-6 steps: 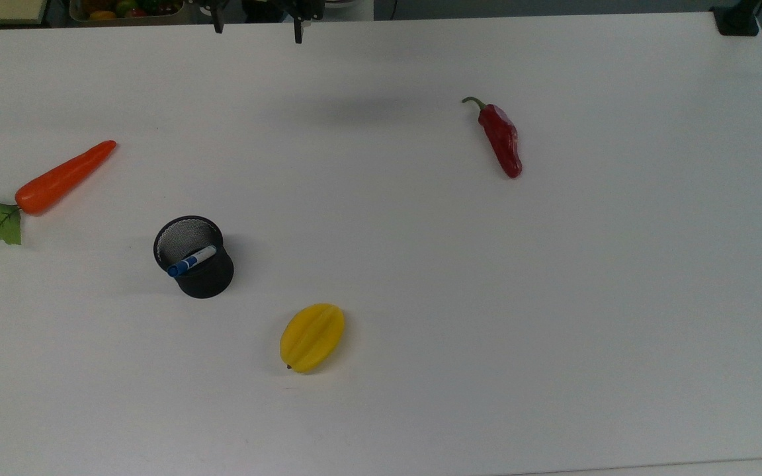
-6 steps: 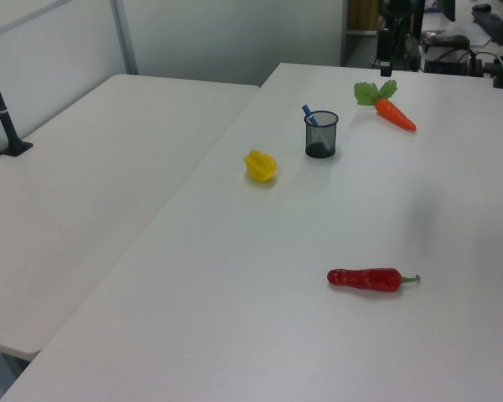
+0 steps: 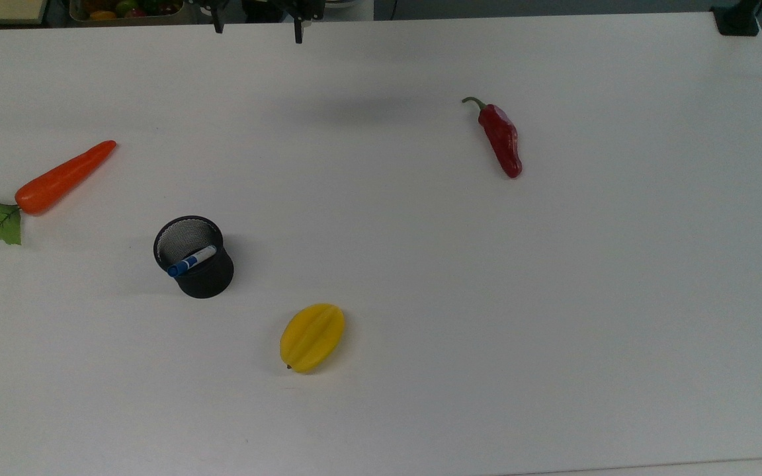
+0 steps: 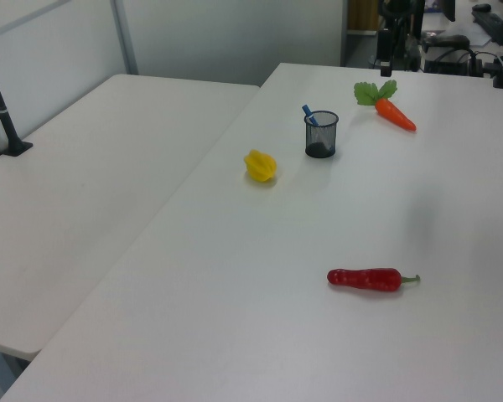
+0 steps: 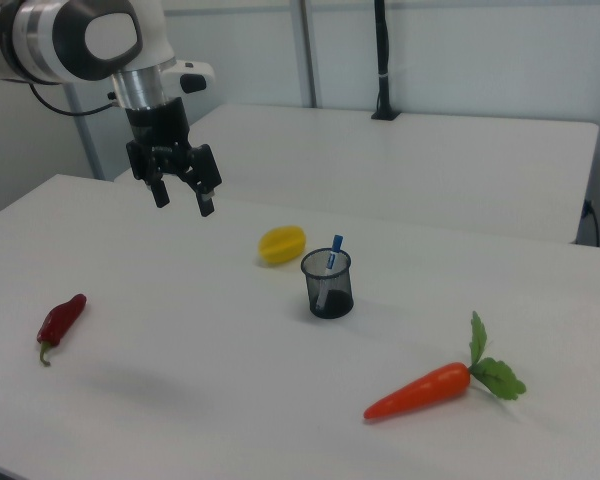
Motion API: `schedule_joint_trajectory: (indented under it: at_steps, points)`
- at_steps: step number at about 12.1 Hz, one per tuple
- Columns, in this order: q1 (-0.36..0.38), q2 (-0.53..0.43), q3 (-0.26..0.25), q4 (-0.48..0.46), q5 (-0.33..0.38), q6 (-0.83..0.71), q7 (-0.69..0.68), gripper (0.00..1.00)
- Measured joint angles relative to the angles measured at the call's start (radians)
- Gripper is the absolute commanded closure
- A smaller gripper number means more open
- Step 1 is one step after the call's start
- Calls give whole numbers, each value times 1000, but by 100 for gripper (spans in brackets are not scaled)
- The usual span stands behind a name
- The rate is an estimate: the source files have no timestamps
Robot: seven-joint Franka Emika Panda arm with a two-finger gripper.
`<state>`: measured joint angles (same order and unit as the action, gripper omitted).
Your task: Take marker pen
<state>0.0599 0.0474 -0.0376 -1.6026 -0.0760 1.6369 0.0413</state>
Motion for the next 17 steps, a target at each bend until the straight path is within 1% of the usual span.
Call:
schedule_joint_trajectory:
  at_steps: [11,12,14,17]
  points:
    - [-1,2,0,-1,0,0,0,0]
    - [-2,6,0,-1,0,19,0,0]
    - [-17,31,-1,-1,0,104,0,0]
    - [-61,87,-2,-1,0,249,0,0]
